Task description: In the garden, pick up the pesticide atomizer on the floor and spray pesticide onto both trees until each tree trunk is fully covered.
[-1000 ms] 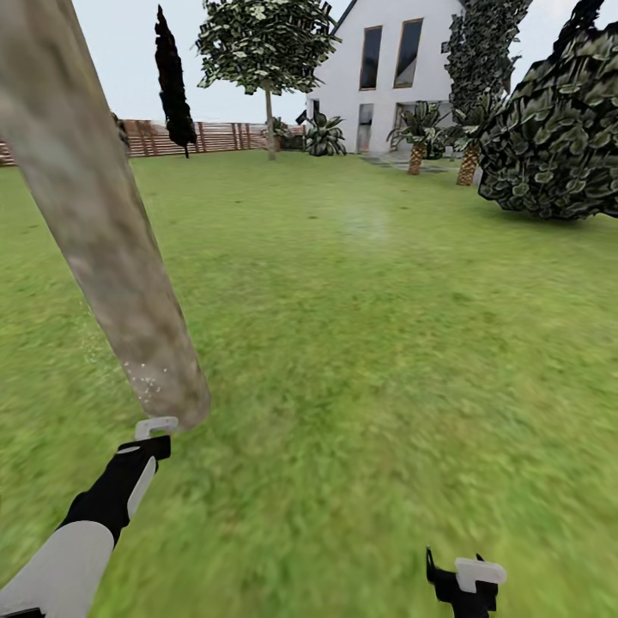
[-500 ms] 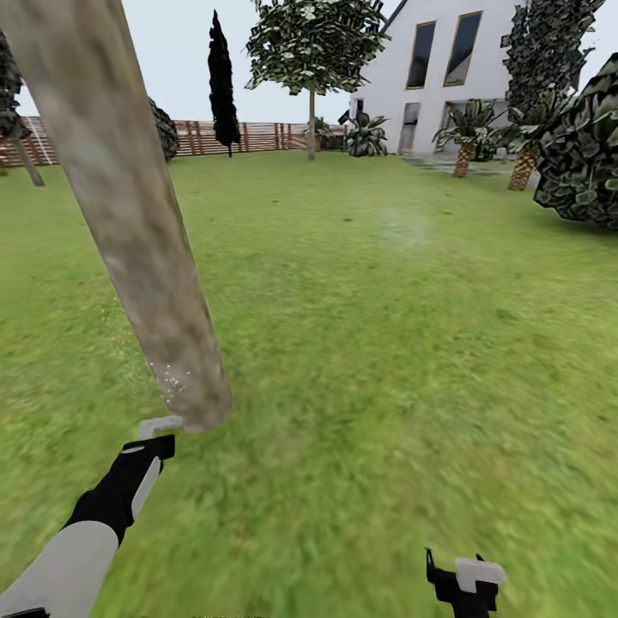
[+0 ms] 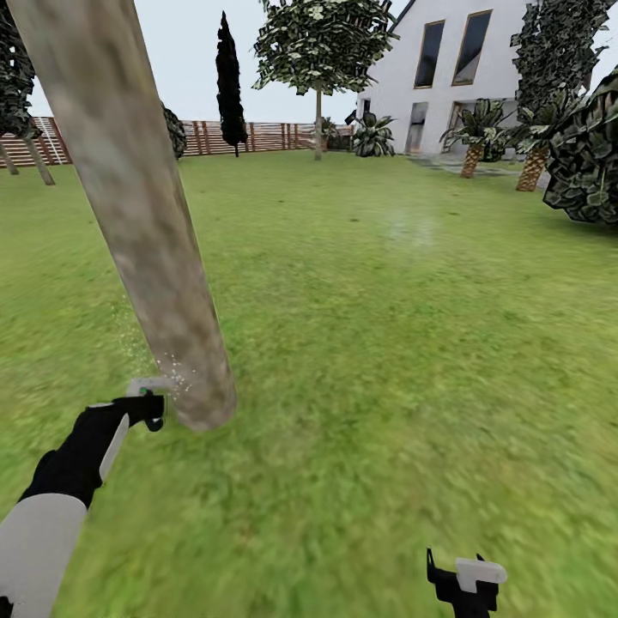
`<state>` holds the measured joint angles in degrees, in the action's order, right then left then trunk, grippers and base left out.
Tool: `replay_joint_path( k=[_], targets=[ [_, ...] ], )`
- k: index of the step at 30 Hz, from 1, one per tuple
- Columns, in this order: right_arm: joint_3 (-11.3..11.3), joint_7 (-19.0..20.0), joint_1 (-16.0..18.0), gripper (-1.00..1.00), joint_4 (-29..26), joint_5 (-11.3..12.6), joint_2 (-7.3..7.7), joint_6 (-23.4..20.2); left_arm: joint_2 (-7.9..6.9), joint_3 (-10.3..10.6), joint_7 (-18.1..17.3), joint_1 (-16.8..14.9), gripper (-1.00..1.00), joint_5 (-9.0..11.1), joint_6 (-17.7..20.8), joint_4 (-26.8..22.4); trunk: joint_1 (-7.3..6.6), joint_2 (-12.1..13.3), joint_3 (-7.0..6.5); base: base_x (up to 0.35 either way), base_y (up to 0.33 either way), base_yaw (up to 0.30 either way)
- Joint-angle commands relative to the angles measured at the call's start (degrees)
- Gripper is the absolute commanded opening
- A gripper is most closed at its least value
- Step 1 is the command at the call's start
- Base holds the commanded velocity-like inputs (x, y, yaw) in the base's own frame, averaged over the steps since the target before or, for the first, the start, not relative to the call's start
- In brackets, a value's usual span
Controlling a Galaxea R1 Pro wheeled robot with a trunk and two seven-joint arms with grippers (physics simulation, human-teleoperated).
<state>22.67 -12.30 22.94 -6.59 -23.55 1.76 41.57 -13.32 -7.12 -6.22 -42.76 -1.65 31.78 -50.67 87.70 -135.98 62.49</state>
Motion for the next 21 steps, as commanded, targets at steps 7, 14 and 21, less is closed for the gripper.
replay_joint_path(
  k=[7,14,21],
  targets=[
    [0.01,0.0,0.0,1.0,0.0,0.05,0.0,0.0,1.54,0.09,-0.19,-0.03,-1.0,0.09,7.15,-7.61,0.0,0.0,0.0,0.0,0.0,0.111],
    [0.0,0.0,0.0,1.0,0.0,0.02,0.0,0.0,1.12,-0.27,-0.19,0.29,-1.0,-0.05,6.79,-7.95,0.0,0.0,0.0,0.088,-0.064,0.001],
    [0.0,0.0,0.01,1.0,0.0,0.02,0.0,0.0,1.03,-0.5,-0.09,0.22,-1.0,-0.2,6.8,-7.95,0.0,0.0,0.0,0.08,-0.246,0.0]
  ],
)
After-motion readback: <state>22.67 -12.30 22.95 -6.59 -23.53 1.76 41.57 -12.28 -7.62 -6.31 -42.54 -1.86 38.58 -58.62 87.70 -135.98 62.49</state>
